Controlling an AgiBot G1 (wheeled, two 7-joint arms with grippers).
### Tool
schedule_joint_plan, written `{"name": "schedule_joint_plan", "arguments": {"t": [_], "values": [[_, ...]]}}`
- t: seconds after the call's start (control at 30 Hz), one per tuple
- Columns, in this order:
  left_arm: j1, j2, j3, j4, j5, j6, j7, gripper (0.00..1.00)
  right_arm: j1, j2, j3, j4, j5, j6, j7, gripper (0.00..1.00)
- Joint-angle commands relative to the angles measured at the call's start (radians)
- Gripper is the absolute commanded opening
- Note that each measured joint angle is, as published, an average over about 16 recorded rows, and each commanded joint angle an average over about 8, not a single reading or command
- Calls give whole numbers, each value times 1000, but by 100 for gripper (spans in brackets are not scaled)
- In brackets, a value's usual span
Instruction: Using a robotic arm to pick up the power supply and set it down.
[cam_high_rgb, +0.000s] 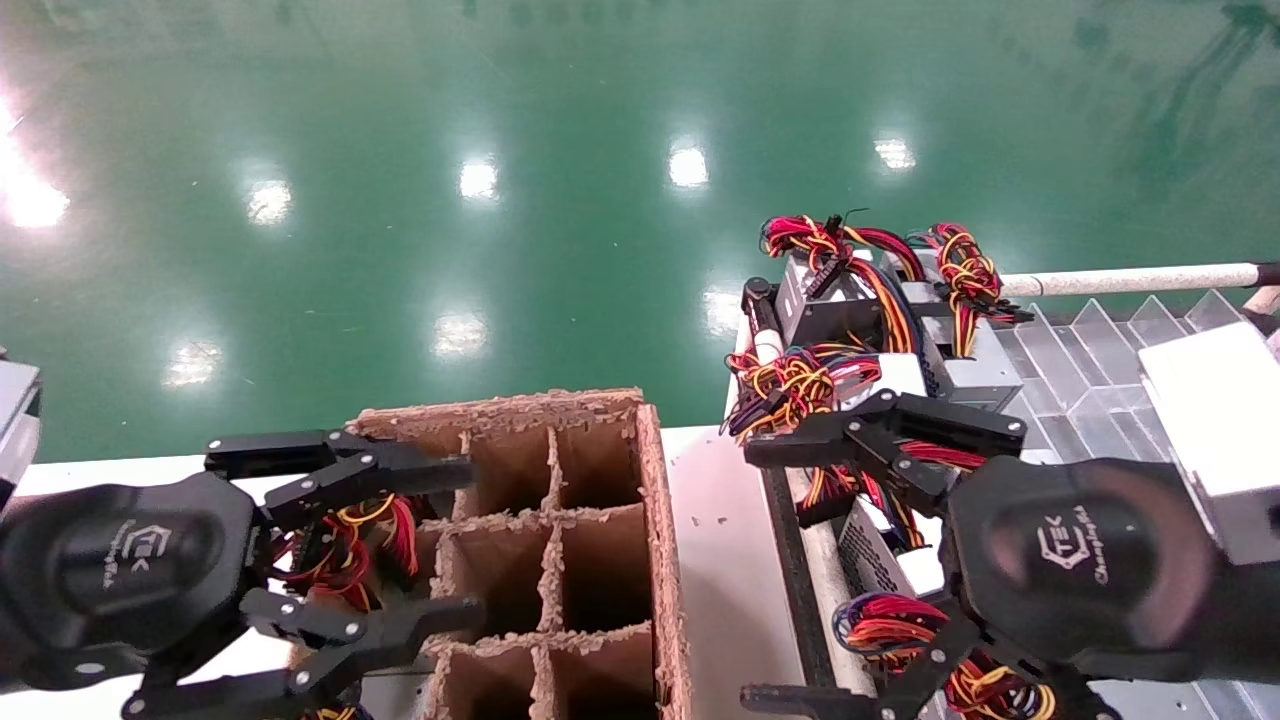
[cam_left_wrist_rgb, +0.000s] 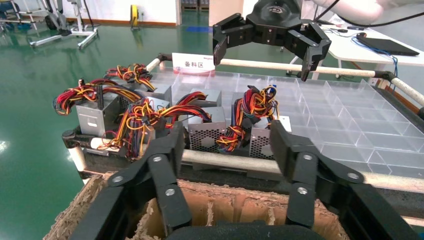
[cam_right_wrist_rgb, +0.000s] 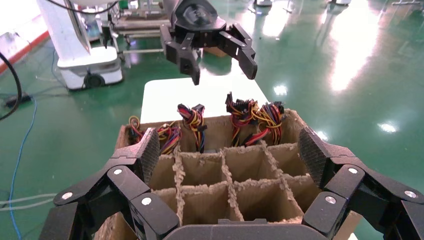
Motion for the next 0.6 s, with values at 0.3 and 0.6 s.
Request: {"name": "schedule_joint_plan", "arguments": {"t": [0.3, 0.6], "values": [[0, 0, 0, 0, 0, 0, 0, 100, -156, -59, 152, -13, -9, -2, -10, 100], [0, 0, 0, 0, 0, 0, 0, 100, -247, -92, 241, -21, -15, -2, -16, 100]]}}
